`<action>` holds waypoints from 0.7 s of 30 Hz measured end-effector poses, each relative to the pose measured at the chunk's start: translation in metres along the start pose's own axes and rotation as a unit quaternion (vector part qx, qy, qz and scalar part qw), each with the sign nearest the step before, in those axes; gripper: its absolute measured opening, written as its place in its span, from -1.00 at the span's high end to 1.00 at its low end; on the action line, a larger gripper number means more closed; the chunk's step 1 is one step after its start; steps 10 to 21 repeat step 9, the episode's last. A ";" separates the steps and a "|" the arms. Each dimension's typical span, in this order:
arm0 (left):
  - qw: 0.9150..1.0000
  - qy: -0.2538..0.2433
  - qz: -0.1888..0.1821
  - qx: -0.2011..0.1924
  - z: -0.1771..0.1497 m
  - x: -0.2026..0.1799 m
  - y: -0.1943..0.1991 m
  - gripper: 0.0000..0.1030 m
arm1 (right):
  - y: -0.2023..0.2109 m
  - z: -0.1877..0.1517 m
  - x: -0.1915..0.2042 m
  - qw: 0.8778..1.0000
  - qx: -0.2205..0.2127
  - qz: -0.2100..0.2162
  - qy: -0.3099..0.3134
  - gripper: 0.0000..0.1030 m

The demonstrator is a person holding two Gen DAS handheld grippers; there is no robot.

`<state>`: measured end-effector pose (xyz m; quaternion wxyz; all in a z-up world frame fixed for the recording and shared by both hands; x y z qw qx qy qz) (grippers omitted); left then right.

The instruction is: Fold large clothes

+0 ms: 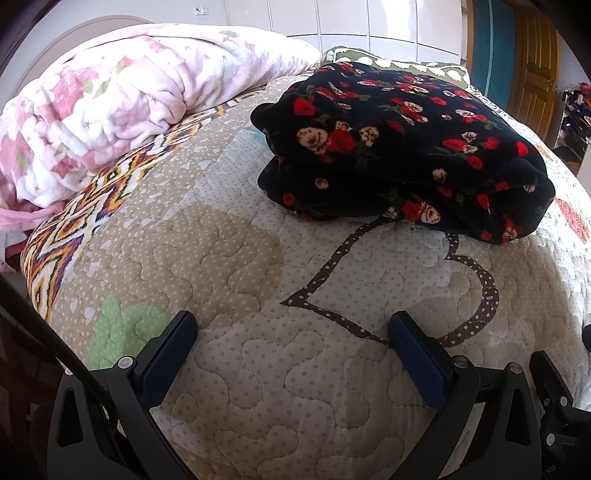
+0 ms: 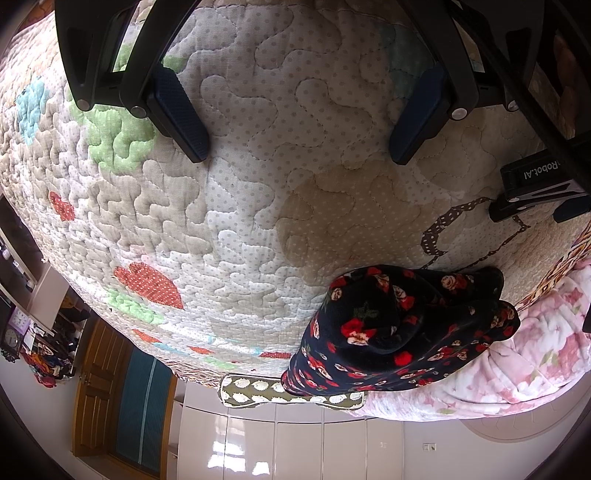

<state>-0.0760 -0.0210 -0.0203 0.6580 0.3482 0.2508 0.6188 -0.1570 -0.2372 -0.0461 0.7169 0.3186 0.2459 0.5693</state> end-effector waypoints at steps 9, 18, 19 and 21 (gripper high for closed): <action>1.000 -0.001 0.004 -0.001 0.003 -0.003 -0.002 -1.00 | 0.001 0.000 0.002 1.000 0.003 -0.003 -0.002 -0.94; 1.000 -0.001 0.004 -0.001 0.003 -0.003 -0.002 -1.00 | 0.001 0.000 0.002 1.000 0.003 -0.003 -0.002 -0.94; 1.000 -0.001 0.004 -0.001 0.003 -0.003 -0.002 -1.00 | 0.001 0.000 0.002 1.000 0.003 -0.003 -0.002 -0.94; 1.000 -0.001 0.004 -0.001 0.003 -0.003 -0.002 -1.00 | 0.001 0.000 0.002 1.000 0.003 -0.003 -0.002 -0.94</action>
Point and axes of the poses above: each gripper's, at about its wrist camera, not at the fingertips, and y roughly against the way its jaws point, x to its left, z to its top, the point moved 3 cm from there along -y, roughly the way its jaws point, and after that the axes turned 1 degree about y, right-handed, at the moved point
